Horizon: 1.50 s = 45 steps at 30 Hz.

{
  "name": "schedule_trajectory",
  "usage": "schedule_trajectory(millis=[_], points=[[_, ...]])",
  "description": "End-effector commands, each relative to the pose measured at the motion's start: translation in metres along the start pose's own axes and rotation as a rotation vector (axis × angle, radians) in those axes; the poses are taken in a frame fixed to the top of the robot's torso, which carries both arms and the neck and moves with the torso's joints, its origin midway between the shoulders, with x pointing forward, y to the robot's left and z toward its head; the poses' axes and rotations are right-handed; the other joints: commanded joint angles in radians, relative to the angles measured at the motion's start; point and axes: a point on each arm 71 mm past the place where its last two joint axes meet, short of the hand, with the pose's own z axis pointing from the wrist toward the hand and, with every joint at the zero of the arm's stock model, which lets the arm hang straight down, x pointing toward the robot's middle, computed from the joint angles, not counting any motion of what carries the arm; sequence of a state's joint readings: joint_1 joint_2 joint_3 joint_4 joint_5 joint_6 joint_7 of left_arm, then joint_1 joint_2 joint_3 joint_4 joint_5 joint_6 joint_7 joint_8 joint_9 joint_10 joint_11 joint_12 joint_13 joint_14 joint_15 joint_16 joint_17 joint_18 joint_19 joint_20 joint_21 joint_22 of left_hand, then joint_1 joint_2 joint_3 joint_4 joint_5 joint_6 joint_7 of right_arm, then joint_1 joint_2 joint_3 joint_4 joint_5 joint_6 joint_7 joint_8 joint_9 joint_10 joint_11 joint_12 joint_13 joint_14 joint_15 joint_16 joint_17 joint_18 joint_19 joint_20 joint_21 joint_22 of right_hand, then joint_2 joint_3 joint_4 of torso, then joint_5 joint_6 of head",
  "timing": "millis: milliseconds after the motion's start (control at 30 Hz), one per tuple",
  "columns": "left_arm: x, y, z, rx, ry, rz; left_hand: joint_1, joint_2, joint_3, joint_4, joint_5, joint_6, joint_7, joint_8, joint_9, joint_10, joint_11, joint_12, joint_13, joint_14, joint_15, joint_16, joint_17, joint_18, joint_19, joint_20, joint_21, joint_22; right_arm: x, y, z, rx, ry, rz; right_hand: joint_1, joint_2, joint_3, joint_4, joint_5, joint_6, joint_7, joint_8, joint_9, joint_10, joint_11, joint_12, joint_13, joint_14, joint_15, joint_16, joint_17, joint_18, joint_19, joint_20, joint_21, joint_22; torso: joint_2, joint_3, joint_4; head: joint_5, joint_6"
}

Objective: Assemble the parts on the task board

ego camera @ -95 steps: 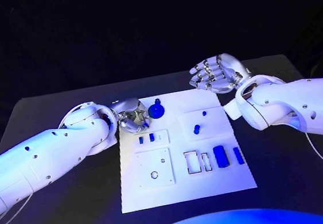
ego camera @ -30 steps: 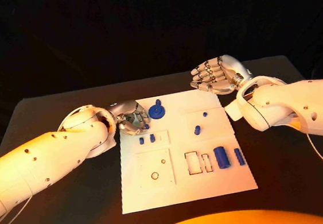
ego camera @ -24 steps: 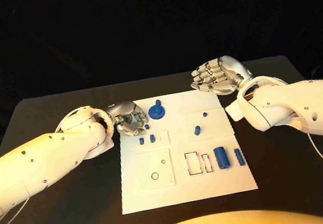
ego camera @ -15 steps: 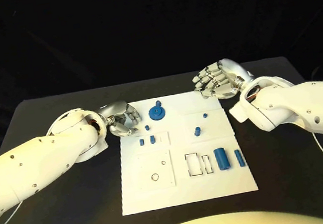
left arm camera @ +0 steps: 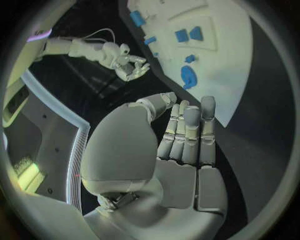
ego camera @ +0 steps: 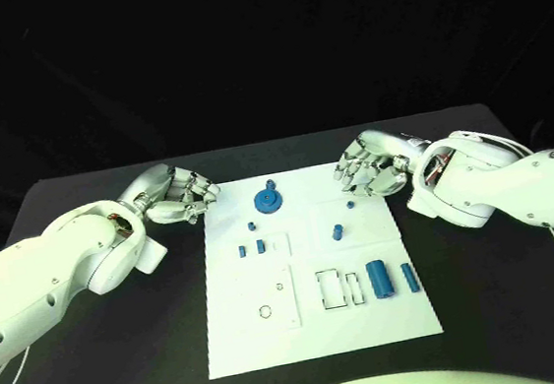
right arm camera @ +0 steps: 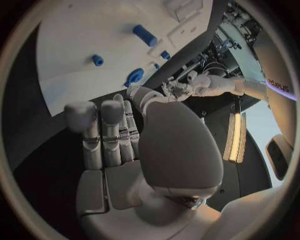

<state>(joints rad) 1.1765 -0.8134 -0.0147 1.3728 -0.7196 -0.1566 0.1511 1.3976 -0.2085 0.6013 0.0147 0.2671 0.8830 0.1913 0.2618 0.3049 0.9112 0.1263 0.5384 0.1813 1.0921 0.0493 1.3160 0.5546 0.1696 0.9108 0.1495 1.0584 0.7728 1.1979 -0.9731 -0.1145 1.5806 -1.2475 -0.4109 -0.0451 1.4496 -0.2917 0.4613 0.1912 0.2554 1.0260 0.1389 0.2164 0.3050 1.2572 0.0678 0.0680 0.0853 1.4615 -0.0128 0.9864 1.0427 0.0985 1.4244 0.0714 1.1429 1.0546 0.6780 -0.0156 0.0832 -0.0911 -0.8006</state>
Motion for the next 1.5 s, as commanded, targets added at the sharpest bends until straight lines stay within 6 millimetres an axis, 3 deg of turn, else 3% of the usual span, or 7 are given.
schedule_trajectory(millis=[33, 200, 500, 900, 1200, 1267, 1500], points=[[-0.006, -0.008, -0.006, 0.1, -0.062, -0.382, -0.007, 0.009, -0.013, -0.003, -0.001, 0.007, -0.001, 0.007, 0.002, 0.011, -0.004, 0.015, 0.004, -0.015, 0.0, -0.015, -0.026, 0.017, -0.006, -0.002, -0.011, -0.007, 0.006, -0.001, 0.0, 0.012, 0.09, -0.248, -0.015, 0.001, 0.002, -0.006, -0.007, -0.002, -0.005, -0.003, 0.007, -0.026, 0.003, -0.003, -0.004, 0.061, 0.003, 0.097, 0.069, -0.022, 0.019, 0.003, 0.09, 0.104, 0.001, -0.0028, 0.0011, -0.018, 0.0], [-0.009, -0.011, -0.015, 0.134, -0.063, -0.484, -0.032, 0.003, -0.039, 0.007, -0.002, 0.01, -0.006, 0.014, 0.004, 0.016, -0.008, 0.03, 0.007, -0.031, -0.002, -0.037, -0.064, 0.016, -0.008, -0.003, -0.034, -0.023, 0.009, 0.001, 0.0, 0.023, 0.119, -0.352, -0.028, 0.0, -0.012, -0.009, -0.03, -0.007, -0.008, -0.004, 0.016, -0.046, 0.006, -0.004, -0.007, 0.065, 0.006, 0.207, 0.146, -0.038, 0.041, 0.009, 0.185, 0.215, -0.001, -0.0031, 0.0005, -0.029, 0.0], [-0.011, -0.013, -0.022, 0.159, -0.068, -0.541, -0.037, 0.003, -0.048, 0.01, -0.002, 0.01, -0.007, 0.016, 0.005, 0.019, -0.01, 0.036, 0.008, -0.032, -0.003, -0.041, -0.068, 0.016, -0.007, -0.004, -0.043, -0.031, 0.014, 0.008, 0.003, 0.025, 0.112, -0.435, -0.035, 0.001, -0.053, -0.007, -0.049, -0.013, -0.01, -0.01, 0.02, -0.086, 0.011, -0.005, -0.011, 0.062, 0.01, 0.252, 0.168, -0.038, 0.035, 0.016, 0.196, 0.229, 0.0, -0.0017, 0.0013, -0.035, 0.0], [-0.013, -0.012, -0.025, 0.16, -0.075, -0.559, -0.033, 0.006, -0.047, 0.007, 0.0, 0.007, -0.007, 0.015, 0.004, 0.017, -0.011, 0.037, 0.007, -0.036, -0.004, -0.046, -0.078, 0.016, -0.004, -0.005, -0.048, -0.035, 0.028, 0.01, 0.005, 0.029, 0.16, -0.449, -0.025, 0.008, -0.054, -0.001, -0.047, -0.007, -0.011, -0.009, 0.023, -0.074, 0.009, 0.004, -0.005, 0.064, 0.009, 0.283, 0.19, -0.043, 0.044, 0.017, 0.222, 0.261, 0.0, -0.0005, 0.0008, -0.031, -0.004], [-0.014, -0.011, -0.026, 0.156, -0.081, -0.559, -0.028, 0.01, -0.045, 0.004, 0.001, 0.005, -0.006, 0.015, 0.004, 0.015, -0.01, 0.038, 0.007, -0.038, -0.005, -0.049, -0.081, 0.016, -0.002, -0.006, -0.051, -0.038, 0.035, 0.007, 0.006, 0.043, 0.184, -0.452, -0.003, 0.016, -0.015, 0.004, -0.034, 0.009, -0.012, -0.004, 0.029, -0.053, 0.005, 0.006, -0.001, 0.063, 0.006, 0.303, 0.196, -0.046, 0.049, 0.015, 0.24, 0.284, 0.0, 0.0002, 0.0002, -0.031, -0.004], [-0.015, -0.011, -0.026, 0.154, -0.082, -0.559, -0.027, 0.011, -0.045, 0.004, 0.001, 0.005, -0.006, 0.015, 0.004, 0.015, -0.01, 0.039, 0.007, -0.037, -0.005, -0.049, -0.081, 0.016, -0.001, -0.006, -0.051, -0.038, 0.037, 0.007, 0.007, 0.043, 0.186, -0.451, 0.004, 0.018, 0.019, 0.008, -0.071, 0.014, -0.012, -0.003, 0.032, -0.047, 0.005, 0.002, -0.002, 0.061, 0.005, 0.31, 0.195, -0.047, 0.05, 0.015, 0.246, 0.292, 0.0, 0.0005, 0.0001, -0.031, -0.004], [-0.015, -0.01, -0.027, 0.149, -0.085, -0.558, -0.025, 0.014, -0.044, 0.003, 0.001, 0.005, -0.006, 0.015, 0.004, 0.014, -0.01, 0.039, 0.007, -0.037, -0.005, -0.05, -0.08, 0.016, 0.0, -0.007, -0.052, -0.039, 0.041, 0.009, 0.008, 0.036, 0.192, -0.441, 0.006, 0.034, 0.077, 0.005, -0.069, 0.035, -0.017, 0.009, 0.044, -0.021, -0.001, 0.005, 0.001, 0.06, 0.001, 0.326, 0.198, -0.051, 0.056, 0.013, 0.264, 0.316, 0.0, 0.0006, -0.0004, -0.031, -0.006]])
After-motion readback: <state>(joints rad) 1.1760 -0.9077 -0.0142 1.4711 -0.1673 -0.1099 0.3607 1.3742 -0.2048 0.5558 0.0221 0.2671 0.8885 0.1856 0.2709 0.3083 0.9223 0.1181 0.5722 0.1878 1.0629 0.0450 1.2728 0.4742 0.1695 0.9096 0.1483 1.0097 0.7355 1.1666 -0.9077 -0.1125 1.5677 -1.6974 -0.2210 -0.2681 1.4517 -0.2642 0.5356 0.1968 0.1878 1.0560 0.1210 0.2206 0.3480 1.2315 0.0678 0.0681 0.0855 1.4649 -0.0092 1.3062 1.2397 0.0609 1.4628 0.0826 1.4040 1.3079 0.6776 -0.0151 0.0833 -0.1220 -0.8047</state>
